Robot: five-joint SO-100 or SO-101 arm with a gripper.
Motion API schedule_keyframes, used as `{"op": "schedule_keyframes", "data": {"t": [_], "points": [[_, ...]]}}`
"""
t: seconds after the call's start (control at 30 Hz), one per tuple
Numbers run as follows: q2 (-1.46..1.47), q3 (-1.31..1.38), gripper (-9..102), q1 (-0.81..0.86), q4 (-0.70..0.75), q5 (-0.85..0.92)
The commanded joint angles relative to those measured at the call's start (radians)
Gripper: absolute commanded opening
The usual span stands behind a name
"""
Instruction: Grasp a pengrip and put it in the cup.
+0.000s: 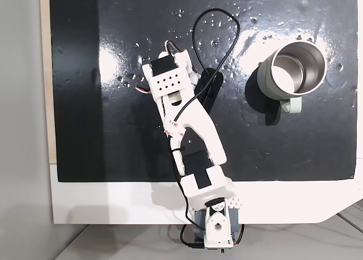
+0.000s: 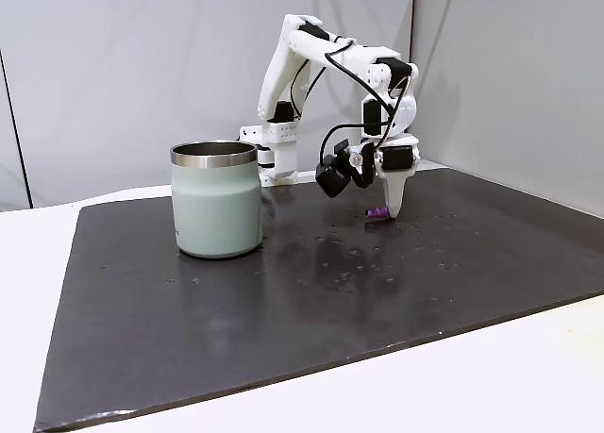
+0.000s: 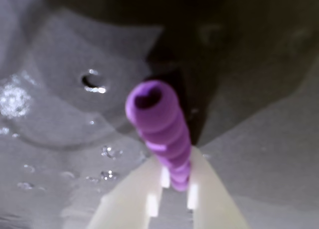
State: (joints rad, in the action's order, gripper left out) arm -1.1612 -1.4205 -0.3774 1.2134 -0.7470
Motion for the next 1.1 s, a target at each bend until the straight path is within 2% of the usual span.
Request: {"op": "schedule_keyframes", "data": {"t": [0.0,0.3,0.43,0.7,0.87,1.07], "points": [[-0.054,-0.014,0,0.028,0.012,0.017],[-0.325,0.005,0,0.055,0.126,0.158],[-0.465,0.005,0,0.112,0.176,0.284],[-0.715,0.031,0,0.316,0.222,0.653],[-0.726,0.137,0,0.456,0.311,0.828],[-0.729,0.138,0,0.617,0.299,0.994]]}}
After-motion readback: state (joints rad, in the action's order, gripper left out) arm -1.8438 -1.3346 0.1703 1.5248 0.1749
